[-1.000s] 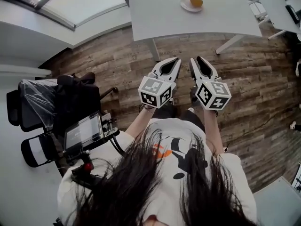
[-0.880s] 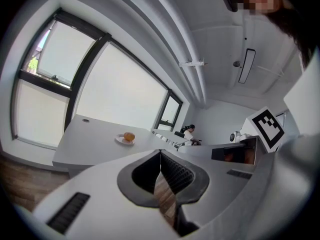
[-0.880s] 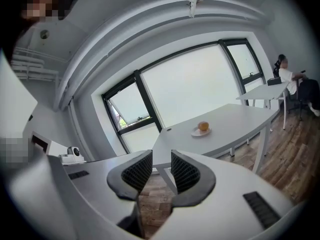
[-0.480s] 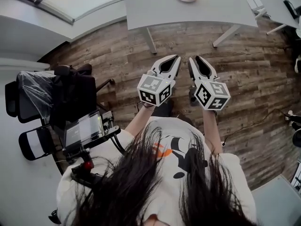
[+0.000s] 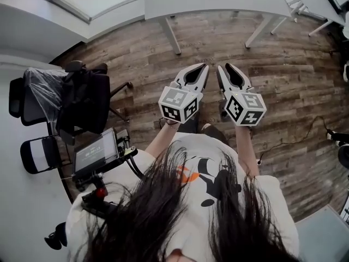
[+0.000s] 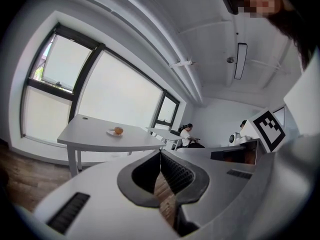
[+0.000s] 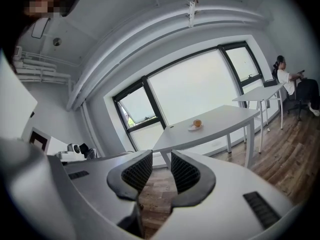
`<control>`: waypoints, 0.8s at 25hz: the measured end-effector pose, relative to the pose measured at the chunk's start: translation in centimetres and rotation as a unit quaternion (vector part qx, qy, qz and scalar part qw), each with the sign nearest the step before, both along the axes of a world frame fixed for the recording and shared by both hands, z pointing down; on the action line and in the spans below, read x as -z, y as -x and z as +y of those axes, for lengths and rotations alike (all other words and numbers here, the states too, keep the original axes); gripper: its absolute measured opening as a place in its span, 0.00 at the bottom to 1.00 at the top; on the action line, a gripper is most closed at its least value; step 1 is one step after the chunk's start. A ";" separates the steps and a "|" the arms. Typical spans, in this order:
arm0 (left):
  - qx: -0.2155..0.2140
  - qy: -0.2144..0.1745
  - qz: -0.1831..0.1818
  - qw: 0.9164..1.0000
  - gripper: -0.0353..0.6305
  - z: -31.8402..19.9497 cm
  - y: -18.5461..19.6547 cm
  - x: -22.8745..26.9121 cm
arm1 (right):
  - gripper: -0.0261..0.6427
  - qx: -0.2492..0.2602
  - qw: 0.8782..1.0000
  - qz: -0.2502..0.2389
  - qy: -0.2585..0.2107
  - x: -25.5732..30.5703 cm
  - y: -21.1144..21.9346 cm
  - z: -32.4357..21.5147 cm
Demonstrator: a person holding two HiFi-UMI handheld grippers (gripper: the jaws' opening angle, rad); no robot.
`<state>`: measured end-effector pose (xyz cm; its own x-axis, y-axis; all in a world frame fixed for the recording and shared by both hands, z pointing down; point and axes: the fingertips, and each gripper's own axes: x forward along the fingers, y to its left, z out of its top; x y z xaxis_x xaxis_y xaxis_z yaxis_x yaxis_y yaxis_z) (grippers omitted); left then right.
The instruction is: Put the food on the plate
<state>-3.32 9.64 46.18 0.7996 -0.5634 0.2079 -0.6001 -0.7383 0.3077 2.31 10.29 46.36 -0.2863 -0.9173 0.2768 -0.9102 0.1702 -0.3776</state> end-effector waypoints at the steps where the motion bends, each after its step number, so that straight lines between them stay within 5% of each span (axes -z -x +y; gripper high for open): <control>1: 0.000 -0.003 -0.001 1.000 0.06 1.1 -0.2 0.1 | 0.22 0.003 1.000 0.000 -0.003 0.1 0.0 0.9; 11: 0.010 -0.029 -0.004 1.000 0.06 9.8 -0.7 1.0 | 0.22 0.020 0.999 -0.005 -0.029 1.1 -0.1 9.4; 20: 0.007 -0.034 -0.003 0.999 0.06 10.3 -1.1 1.5 | 0.22 0.023 0.999 0.001 -0.029 1.4 -0.3 9.9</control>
